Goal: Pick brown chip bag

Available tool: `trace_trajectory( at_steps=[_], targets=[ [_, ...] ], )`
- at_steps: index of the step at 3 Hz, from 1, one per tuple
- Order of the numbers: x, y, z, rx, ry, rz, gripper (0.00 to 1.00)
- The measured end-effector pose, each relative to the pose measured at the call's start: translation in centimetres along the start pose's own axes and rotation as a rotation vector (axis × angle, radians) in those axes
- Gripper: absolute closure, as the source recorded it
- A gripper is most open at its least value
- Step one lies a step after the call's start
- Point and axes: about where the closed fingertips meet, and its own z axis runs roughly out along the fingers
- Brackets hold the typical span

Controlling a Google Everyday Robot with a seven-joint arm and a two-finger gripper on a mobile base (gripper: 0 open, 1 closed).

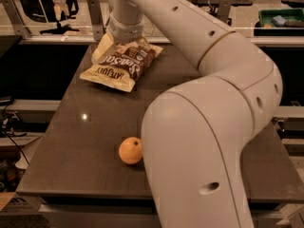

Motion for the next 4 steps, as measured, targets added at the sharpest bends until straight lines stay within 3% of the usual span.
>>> trace_trajectory(
  at_steps=[2,4],
  targets=[
    [0.9,-0.5,2.5,0.032,0.056,0.029,0.0],
    [1.3,-0.6,3.6,0.004,0.086,0.041,0.4]
  ],
)
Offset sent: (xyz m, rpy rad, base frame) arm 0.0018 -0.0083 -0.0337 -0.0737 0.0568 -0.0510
